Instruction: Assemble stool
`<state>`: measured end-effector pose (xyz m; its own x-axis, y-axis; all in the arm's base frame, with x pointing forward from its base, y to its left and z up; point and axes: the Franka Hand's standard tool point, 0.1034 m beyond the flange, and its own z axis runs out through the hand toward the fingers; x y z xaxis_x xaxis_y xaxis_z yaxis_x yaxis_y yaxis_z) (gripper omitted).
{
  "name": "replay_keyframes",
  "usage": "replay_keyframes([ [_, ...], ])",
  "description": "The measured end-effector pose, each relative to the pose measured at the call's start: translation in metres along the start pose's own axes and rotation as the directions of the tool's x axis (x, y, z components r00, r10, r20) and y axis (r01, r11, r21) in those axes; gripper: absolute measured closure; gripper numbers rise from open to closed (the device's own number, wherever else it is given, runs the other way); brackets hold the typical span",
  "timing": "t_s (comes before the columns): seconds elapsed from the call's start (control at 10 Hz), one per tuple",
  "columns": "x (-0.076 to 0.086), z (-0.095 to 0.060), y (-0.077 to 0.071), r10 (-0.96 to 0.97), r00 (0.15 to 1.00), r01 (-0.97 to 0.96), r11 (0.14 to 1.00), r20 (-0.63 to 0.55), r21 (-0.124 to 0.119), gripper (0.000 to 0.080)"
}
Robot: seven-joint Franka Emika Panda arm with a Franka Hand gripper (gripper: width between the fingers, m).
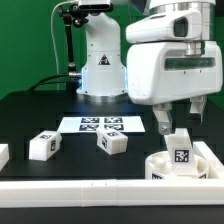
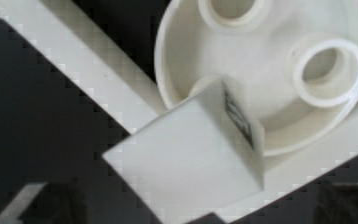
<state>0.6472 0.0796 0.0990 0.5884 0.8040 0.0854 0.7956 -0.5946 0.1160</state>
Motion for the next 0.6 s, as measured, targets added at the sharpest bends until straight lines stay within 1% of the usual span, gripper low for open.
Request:
replay_keyframes([
  [0.1, 0.001, -0.002, 0.001, -0.054, 0.999, 0.054, 0.999, 0.000, -0.003, 0.0151],
  [0.3, -0.003, 0.000, 0.004, -0.173, 0.985, 0.173, 0.985, 0.016, -0.011, 0.0151],
  [0.5, -0.007, 0.005, 0.005, -0.213, 0.977, 0.213, 0.977, 0.023, -0.005, 0.0151],
  [0.6, -0.005, 0.009, 0.001, -0.217, 0.976, 0.217, 0.976, 0.024, 0.001, 0.0151],
])
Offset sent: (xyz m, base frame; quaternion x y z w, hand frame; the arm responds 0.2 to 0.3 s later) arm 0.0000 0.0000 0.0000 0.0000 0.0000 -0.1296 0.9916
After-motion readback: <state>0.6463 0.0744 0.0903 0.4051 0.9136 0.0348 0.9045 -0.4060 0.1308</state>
